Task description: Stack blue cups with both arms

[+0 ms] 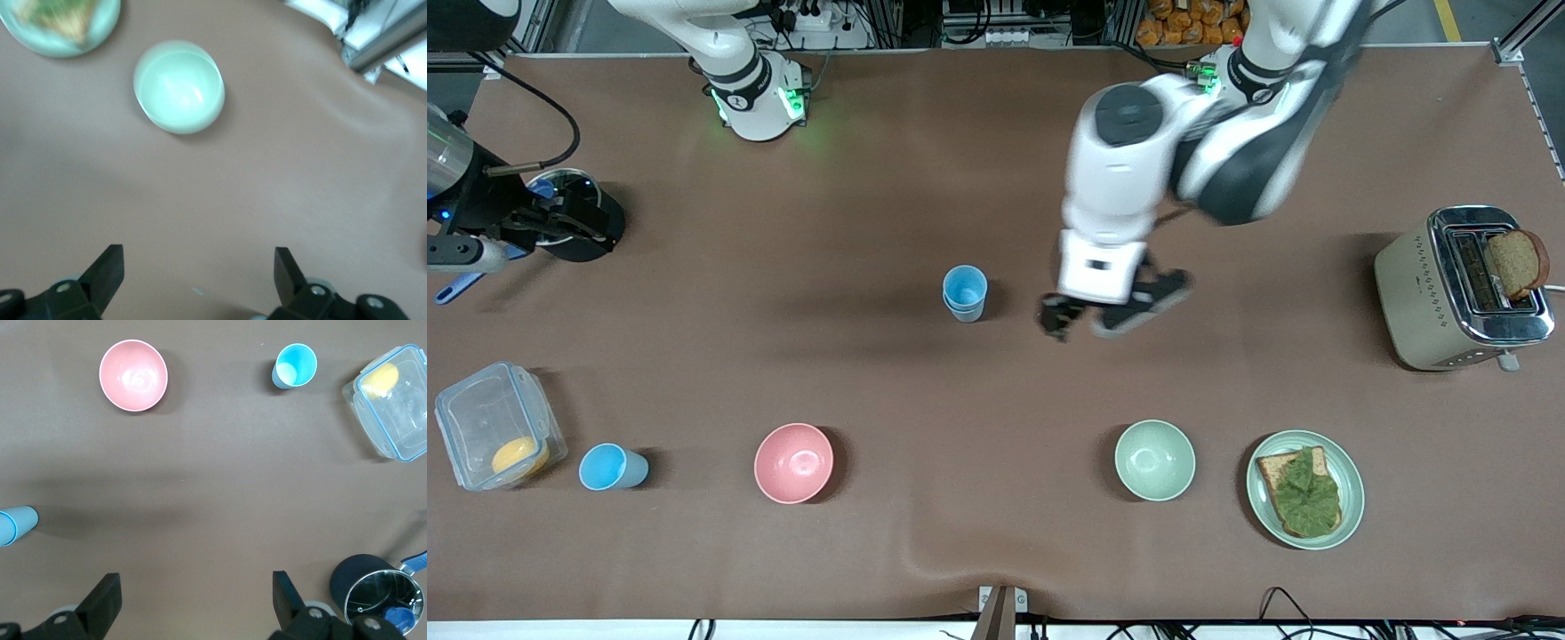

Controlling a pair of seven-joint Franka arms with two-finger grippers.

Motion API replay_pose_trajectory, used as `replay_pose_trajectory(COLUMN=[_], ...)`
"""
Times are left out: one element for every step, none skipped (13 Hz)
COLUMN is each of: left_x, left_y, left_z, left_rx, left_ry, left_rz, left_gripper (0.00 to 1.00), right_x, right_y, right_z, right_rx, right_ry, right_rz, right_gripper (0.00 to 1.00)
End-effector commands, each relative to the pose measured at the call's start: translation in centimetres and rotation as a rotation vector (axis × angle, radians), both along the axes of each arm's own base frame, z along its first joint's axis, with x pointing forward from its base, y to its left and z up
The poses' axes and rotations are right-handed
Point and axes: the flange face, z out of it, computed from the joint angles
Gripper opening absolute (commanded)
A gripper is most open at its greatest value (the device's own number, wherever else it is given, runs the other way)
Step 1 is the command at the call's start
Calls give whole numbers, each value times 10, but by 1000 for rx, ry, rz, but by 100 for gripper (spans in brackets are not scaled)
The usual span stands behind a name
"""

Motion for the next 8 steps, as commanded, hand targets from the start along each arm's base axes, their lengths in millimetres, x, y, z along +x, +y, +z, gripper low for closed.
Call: replay_pose_trajectory(left_x=[10,12,14,14,16,12,12,10], left_y=[70,94,116,139,160,171,185,209], left_z=[32,48,57,73,87,103,108,115], left_rx=[87,106,104,93,58,20,10,33], left_ry=[25,29,55,60,60,49,54,76], left_rz=[-132,-156,-154,-170,-228,-283,-325,-378], left_gripper=[100,100,100,100,100,100,100,100], right_x=[2,2,2,2,3,3,6,8], right_y=[-1,-1,-1,-1,-5,-13,-25,-41], right_z=[5,5,5,5,4,4,1,-2], right_rx=[-6,-6,-6,-7,-7,-5,-1,8], right_ry=[4,4,4,4,6,5,8,8], right_rz=[6,4,9,14,20,59,102,116], right_gripper=[100,100,100,100,100,100,100,100])
